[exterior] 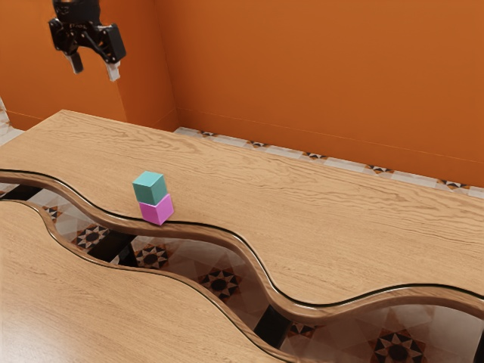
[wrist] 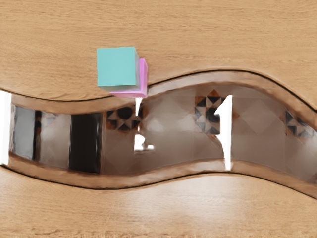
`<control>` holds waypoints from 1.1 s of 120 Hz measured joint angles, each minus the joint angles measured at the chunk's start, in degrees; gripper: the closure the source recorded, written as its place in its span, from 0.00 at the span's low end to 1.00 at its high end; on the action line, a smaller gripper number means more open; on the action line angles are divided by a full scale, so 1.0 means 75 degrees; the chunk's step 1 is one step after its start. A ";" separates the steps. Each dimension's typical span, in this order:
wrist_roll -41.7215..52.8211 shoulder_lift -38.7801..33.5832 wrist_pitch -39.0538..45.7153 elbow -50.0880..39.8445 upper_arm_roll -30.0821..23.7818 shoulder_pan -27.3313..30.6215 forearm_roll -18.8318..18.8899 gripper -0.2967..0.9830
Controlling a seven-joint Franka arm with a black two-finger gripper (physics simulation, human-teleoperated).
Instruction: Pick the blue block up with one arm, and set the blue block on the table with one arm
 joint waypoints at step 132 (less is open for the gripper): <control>0.0950 0.2606 0.4919 -0.2564 0.0036 0.1027 -0.0756 0.23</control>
